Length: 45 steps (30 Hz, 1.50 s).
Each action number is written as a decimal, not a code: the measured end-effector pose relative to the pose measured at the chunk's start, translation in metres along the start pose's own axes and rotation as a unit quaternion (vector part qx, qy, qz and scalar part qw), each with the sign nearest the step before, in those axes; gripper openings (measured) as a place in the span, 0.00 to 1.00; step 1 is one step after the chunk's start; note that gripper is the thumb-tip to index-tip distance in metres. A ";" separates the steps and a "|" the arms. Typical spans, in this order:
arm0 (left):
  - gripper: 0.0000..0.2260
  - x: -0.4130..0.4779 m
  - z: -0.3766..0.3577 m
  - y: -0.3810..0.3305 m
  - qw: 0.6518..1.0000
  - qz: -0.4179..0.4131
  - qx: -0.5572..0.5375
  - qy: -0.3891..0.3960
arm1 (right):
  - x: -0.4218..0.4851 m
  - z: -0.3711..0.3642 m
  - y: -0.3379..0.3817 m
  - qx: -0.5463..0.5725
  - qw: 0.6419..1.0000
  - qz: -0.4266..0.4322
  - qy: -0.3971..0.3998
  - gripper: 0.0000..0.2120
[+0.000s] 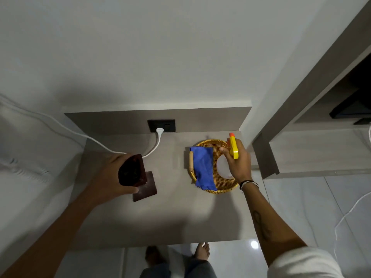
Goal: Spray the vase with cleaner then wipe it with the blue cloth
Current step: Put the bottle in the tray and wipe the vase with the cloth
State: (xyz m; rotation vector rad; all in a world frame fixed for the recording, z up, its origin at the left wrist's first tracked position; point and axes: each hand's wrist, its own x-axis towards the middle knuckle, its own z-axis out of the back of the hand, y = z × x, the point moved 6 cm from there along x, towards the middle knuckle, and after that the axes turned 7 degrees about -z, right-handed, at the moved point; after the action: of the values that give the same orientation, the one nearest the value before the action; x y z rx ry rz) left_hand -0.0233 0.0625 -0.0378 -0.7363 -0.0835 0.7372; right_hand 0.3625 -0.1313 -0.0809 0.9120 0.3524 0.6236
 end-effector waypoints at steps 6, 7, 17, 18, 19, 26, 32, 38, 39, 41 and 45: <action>0.49 0.004 -0.004 -0.012 0.998 -0.049 0.035 0.010 | -0.010 0.002 -0.034 0.044 0.997 -0.044 -0.038 0.35; 0.50 0.005 -0.004 -0.014 0.998 -0.052 0.044 0.012 | -0.012 0.001 -0.039 0.072 0.995 -0.061 -0.018 0.37; 0.47 0.007 -0.018 -0.009 0.994 -0.051 0.095 -0.016 | -0.129 -0.055 -0.010 -0.120 0.987 0.107 -0.010 0.17; 0.47 0.008 -0.018 -0.009 0.992 -0.058 0.107 -0.025 | -0.118 -0.070 -0.001 -0.172 0.972 0.159 0.024 0.19; 0.48 0.010 -0.021 -0.009 0.990 -0.064 0.123 -0.028 | -0.103 -0.082 0.001 -0.216 0.960 0.171 0.059 0.23; 0.55 0.001 -0.029 -0.009 0.975 -0.094 0.192 -0.063 | -0.044 -0.128 -0.017 -0.395 0.894 0.067 0.203 0.32; 0.54 0.003 -0.029 -0.012 0.970 -0.110 0.201 -0.080 | -0.039 -0.144 -0.021 -0.438 0.872 0.065 0.209 0.36; 0.56 0.002 -0.033 -0.010 0.970 -0.116 0.201 -0.078 | -0.034 -0.150 -0.028 -0.424 0.883 0.024 0.202 0.35; 0.55 0.001 -0.033 -0.008 0.971 -0.117 0.194 -0.075 | -0.034 -0.151 -0.027 -0.404 0.893 0.018 0.196 0.36; 0.52 0.002 -0.029 -0.009 0.975 -0.124 0.168 -0.079 | -0.033 -0.148 -0.022 -0.346 0.923 0.000 0.170 0.34; 0.48 -0.001 -0.013 -0.003 0.988 -0.101 0.060 -0.098 | -0.037 -0.125 -0.001 -0.202 0.975 -0.027 0.085 0.28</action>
State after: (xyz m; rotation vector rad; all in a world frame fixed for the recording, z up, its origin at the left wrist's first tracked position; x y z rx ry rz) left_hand -0.0185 0.0530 -0.0451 -0.5297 -0.2855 0.6139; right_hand 0.2678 -0.0770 -0.1528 0.4589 0.3835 0.6945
